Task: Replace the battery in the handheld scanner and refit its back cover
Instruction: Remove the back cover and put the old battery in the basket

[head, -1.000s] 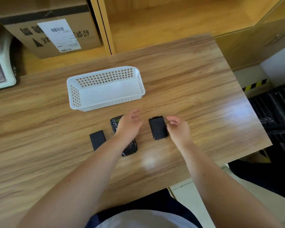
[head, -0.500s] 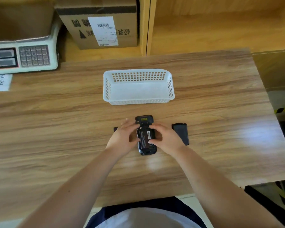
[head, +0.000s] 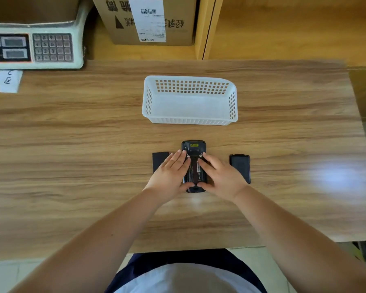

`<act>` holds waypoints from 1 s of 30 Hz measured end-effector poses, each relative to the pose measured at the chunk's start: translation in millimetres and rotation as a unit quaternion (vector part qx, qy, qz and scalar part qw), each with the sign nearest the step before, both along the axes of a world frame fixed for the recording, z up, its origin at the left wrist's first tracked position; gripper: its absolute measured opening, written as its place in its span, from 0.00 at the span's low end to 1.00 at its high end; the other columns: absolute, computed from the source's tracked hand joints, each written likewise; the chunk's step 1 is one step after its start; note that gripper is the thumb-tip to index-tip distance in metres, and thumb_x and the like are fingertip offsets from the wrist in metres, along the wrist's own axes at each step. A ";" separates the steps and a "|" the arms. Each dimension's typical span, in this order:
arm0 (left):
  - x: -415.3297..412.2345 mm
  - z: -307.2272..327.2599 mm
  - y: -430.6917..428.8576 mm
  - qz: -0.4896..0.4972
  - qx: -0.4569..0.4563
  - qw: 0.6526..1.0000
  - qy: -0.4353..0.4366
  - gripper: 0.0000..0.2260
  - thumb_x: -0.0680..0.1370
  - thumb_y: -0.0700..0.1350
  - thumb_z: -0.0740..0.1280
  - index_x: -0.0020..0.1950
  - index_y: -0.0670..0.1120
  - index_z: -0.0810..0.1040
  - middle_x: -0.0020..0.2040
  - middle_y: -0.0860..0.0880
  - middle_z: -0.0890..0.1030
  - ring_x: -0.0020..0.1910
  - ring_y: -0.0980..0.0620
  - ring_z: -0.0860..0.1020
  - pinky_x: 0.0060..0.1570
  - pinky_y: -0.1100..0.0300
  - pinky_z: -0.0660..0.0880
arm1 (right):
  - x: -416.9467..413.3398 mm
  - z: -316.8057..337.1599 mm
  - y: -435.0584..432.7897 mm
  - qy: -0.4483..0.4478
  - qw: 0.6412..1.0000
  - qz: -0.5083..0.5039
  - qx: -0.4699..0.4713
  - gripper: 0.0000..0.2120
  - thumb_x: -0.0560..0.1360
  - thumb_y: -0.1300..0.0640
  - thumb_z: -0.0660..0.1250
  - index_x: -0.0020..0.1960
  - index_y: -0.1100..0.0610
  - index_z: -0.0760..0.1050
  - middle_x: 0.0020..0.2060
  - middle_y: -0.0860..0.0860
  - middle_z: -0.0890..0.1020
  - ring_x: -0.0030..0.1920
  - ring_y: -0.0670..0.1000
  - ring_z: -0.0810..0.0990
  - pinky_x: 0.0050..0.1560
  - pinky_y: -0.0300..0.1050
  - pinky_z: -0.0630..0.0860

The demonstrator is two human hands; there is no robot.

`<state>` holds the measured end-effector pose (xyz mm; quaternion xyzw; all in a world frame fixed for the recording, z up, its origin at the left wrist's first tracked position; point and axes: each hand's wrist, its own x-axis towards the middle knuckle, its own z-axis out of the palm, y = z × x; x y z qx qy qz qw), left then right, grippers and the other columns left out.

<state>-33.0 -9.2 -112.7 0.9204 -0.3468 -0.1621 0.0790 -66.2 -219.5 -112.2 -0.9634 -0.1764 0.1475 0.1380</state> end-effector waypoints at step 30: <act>18.0 36.3 -28.3 0.513 -0.344 0.720 0.316 0.07 0.78 0.47 0.65 0.46 0.51 0.84 0.44 0.53 0.85 0.46 0.54 0.83 0.47 0.57 0.81 | 7.0 41.8 59.9 0.193 0.562 -0.604 0.531 0.12 0.78 0.52 0.65 0.49 0.61 0.78 0.37 0.62 0.85 0.36 0.58 0.85 0.39 0.52 0.83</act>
